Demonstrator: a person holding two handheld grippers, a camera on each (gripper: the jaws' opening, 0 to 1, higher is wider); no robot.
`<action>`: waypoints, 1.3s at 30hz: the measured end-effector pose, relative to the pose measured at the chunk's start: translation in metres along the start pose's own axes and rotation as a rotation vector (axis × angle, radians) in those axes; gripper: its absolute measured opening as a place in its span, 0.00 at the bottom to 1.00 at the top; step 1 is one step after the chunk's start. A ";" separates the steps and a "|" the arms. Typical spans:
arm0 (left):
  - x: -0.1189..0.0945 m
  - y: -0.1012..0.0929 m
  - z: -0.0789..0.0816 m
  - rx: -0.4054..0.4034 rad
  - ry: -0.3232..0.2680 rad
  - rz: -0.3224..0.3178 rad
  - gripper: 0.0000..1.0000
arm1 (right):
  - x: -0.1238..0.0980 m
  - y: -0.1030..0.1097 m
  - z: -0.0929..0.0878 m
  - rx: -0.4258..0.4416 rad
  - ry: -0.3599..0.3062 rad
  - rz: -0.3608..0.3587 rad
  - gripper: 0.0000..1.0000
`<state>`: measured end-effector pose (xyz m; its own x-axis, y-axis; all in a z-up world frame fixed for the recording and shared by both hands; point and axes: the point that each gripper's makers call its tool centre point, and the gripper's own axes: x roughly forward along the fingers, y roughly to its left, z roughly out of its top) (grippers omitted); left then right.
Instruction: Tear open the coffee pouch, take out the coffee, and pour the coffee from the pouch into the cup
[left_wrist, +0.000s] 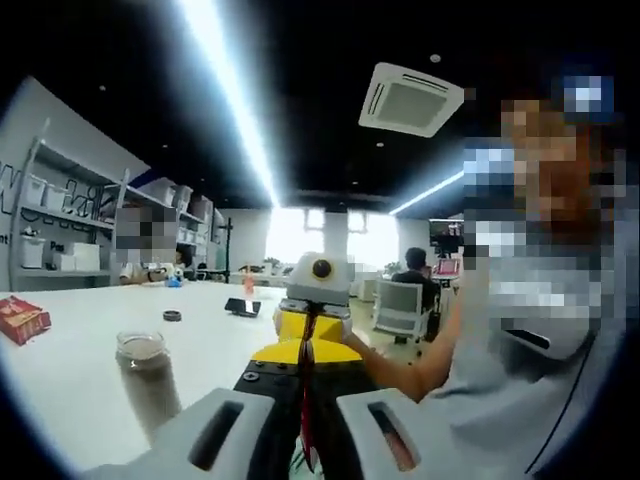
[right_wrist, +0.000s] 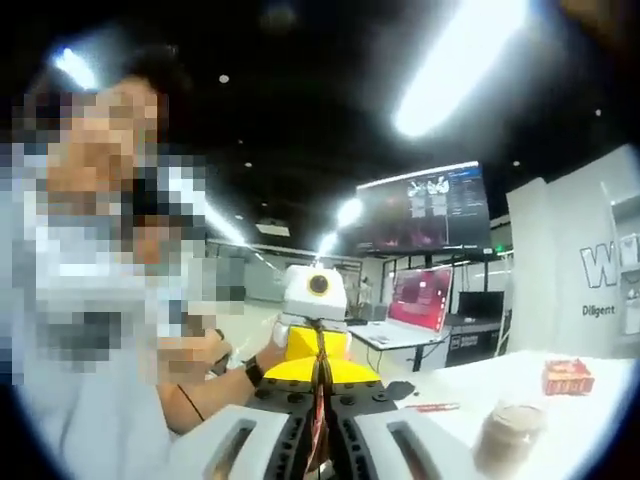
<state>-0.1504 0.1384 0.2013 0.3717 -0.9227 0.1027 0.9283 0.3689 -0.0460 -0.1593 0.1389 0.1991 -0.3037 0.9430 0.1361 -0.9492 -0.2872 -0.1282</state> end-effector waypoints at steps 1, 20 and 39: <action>0.000 -0.001 0.000 0.001 0.001 -0.001 0.02 | 0.000 0.000 0.000 -0.001 0.000 0.001 0.03; -0.006 -0.004 -0.005 -0.157 0.043 -0.012 0.03 | 0.007 0.006 -0.004 -0.069 0.101 0.008 0.01; -0.021 0.028 0.028 -0.736 -0.241 -0.216 0.02 | 0.040 -0.019 0.020 -1.090 0.233 -0.188 0.00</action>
<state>-0.1320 0.1716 0.2258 0.2532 -0.8845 0.3919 0.7697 -0.0612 -0.6354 -0.1548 0.1785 0.2271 -0.0324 0.9969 0.0719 -0.3663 0.0551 -0.9289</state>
